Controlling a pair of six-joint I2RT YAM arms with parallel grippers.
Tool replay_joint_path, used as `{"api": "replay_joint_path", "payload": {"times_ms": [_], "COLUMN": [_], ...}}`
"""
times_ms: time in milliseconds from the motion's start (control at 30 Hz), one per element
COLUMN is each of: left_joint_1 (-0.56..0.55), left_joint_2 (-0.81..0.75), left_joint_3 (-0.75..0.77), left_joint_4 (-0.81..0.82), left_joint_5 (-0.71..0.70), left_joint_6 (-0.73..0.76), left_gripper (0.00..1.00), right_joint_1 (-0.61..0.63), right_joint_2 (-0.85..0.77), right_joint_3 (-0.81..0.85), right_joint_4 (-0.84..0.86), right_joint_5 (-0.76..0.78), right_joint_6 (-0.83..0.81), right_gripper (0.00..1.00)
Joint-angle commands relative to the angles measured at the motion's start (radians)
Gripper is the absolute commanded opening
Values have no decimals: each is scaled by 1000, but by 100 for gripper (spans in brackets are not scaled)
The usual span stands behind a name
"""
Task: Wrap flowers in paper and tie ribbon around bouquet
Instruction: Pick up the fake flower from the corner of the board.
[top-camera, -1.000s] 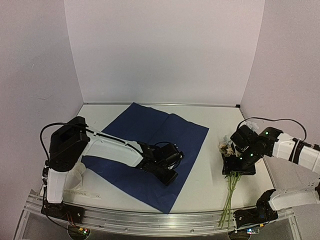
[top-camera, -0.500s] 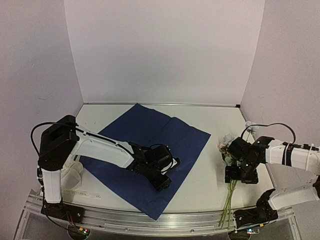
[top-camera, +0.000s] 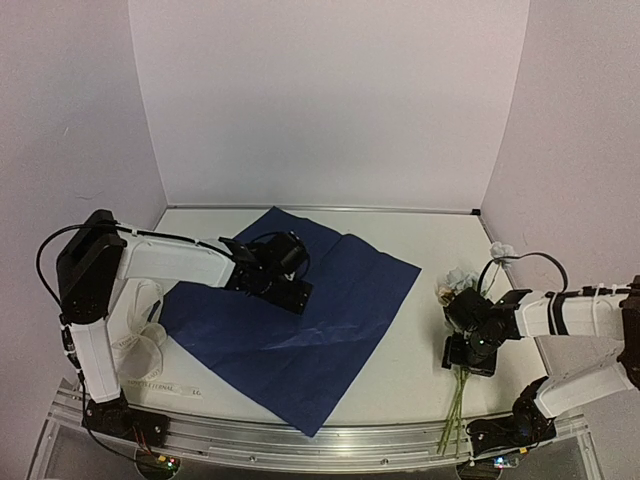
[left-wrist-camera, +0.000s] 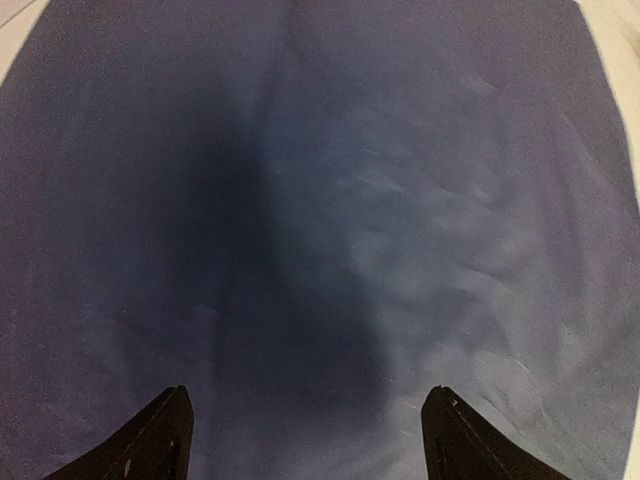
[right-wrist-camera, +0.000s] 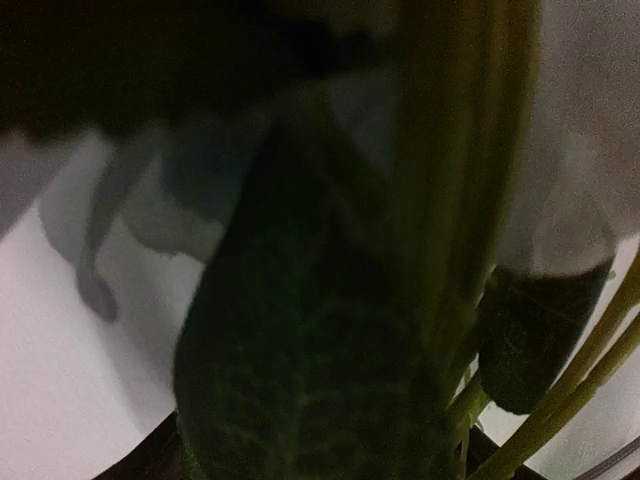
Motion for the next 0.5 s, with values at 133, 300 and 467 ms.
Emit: {"api": "replay_joint_path", "payload": {"times_ms": [133,300,467], "left_joint_1": [191,195,191], "left_joint_2": [95,188,246], "left_joint_3": [57,115,143], "left_joint_4": [42,27,34], "left_joint_5": [-33,10,48], "left_joint_6": [57,105,99], "left_gripper": [86,84,82], "right_joint_1": [-6,-8,-11], "right_joint_2": [59,23,-50], "right_joint_3": [-36,-41,-27], "right_joint_4": [90,87,9], "right_joint_5": [-6,2,7], "right_joint_6": [28,4,-51], "right_gripper": [39,13,0]}}
